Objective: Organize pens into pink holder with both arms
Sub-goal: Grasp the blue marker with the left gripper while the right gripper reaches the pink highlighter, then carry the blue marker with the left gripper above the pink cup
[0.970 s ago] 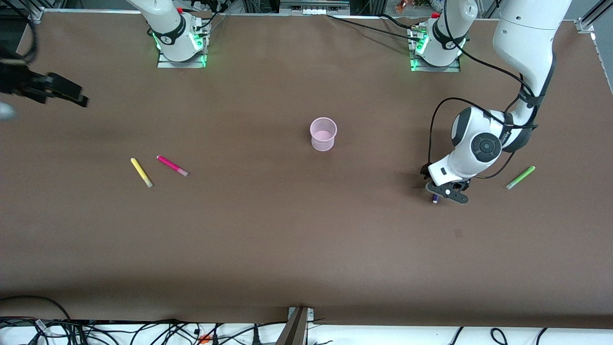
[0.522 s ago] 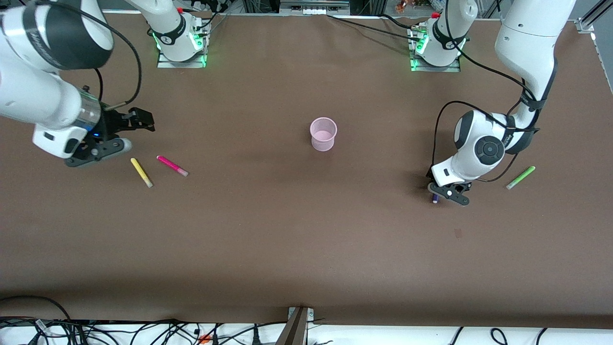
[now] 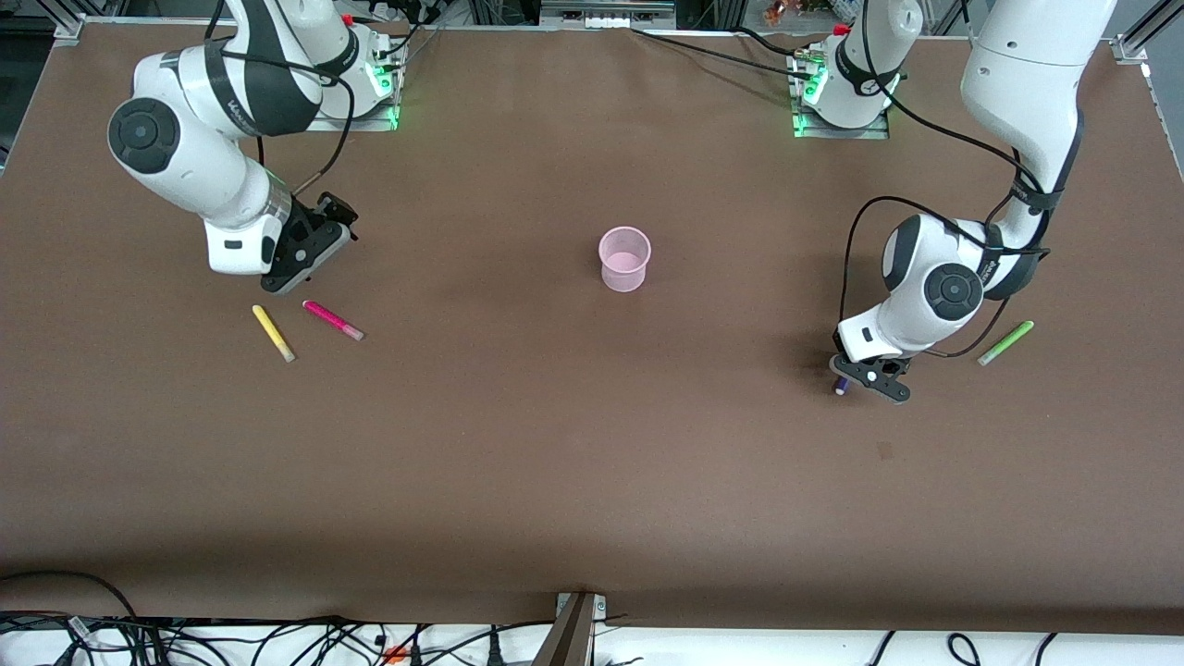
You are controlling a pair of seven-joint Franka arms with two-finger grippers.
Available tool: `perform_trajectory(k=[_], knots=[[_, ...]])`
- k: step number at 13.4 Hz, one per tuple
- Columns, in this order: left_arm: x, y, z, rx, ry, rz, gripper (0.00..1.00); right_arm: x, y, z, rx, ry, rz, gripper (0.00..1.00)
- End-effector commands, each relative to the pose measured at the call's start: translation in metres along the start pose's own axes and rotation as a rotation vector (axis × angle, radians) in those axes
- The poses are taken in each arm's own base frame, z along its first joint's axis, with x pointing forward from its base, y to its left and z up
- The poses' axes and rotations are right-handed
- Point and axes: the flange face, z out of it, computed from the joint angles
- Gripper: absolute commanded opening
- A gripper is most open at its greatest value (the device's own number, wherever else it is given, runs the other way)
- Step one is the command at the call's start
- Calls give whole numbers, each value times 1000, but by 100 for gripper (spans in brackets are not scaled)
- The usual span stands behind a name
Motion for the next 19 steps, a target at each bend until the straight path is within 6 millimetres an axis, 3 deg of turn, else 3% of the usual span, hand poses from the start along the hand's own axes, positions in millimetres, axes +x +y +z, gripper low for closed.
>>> perform_trajectory(k=[1,3,9,13,16,19], knots=[[20,34,-51,-6,13,78,0,-4,-1,-9,-28,36,-28,100],[36,76,-72,-25,56,137,0,-3,0,-10,-28,38,-25,100],[64,175,-135,-107,197,240,0,-1,1,-21,-33,46,-29,100],[74,233,-149,-113,289,326,0,-4,1,-22,-25,36,-25,100],[78,259,-156,-119,351,364,0,-6,7,-20,-42,27,-84,100],[79,312,-150,-156,438,526,0,-22,32,-24,-56,34,-215,100]])
